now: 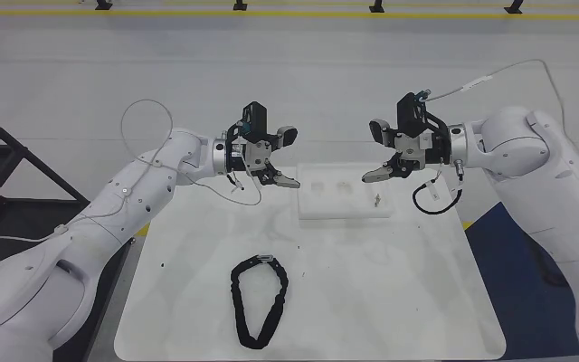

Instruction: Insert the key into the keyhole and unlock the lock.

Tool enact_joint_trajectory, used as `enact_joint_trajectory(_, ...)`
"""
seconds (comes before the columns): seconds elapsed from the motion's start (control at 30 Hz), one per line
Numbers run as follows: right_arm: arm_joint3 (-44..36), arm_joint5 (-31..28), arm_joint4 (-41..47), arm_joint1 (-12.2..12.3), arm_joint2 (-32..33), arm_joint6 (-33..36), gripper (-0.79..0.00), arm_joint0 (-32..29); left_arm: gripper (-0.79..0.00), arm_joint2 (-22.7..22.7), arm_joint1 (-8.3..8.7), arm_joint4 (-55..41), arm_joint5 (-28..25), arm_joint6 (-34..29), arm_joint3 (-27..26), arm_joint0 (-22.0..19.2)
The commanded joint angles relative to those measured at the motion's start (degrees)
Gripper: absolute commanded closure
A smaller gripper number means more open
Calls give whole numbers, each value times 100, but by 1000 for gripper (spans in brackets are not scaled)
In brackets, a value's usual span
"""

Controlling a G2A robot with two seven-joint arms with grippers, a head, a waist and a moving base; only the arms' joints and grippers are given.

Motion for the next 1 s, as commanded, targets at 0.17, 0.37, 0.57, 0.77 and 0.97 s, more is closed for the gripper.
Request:
enact_joint_trajectory(0.17,387,190,-22,-23,-74,-79,-785,-185,-785,0,0,0,0,0,0,0)
enact_joint_trajectory(0.37,1059,242,224,-167,-347,29,-785,-123,-785,0,0,0,0,0,0,0)
enact_joint_trajectory(0.57,1729,398,134,-401,-669,-25,-785,16,-785,0,0,0,0,0,0,0)
enact_joint_trajectory(0.77,2340,784,47,-687,-1047,71,-785,98,-785,0,0,0,0,0,0,0)
enact_joint_trajectory(0.97,3005,989,232,-993,-1324,145,-785,141,-785,0,0,0,0,0,0,0)
